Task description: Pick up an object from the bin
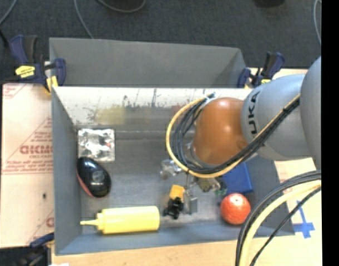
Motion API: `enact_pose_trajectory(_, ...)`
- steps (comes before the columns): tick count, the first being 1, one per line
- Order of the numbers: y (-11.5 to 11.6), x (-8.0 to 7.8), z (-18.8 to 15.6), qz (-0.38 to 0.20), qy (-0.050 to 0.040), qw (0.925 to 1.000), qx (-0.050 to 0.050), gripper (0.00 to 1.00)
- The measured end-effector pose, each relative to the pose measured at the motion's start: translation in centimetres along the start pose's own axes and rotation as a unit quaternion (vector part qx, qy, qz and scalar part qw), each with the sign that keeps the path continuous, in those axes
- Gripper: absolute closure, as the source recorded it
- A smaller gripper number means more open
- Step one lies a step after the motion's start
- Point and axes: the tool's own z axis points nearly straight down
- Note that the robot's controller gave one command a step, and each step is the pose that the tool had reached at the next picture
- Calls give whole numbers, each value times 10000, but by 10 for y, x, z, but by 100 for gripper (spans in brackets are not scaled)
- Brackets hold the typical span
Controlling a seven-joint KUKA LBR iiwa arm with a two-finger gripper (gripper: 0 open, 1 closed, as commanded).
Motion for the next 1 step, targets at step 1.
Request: enact_pose_trajectory(1,26,8,-9,-665,-38,9978,33,0)
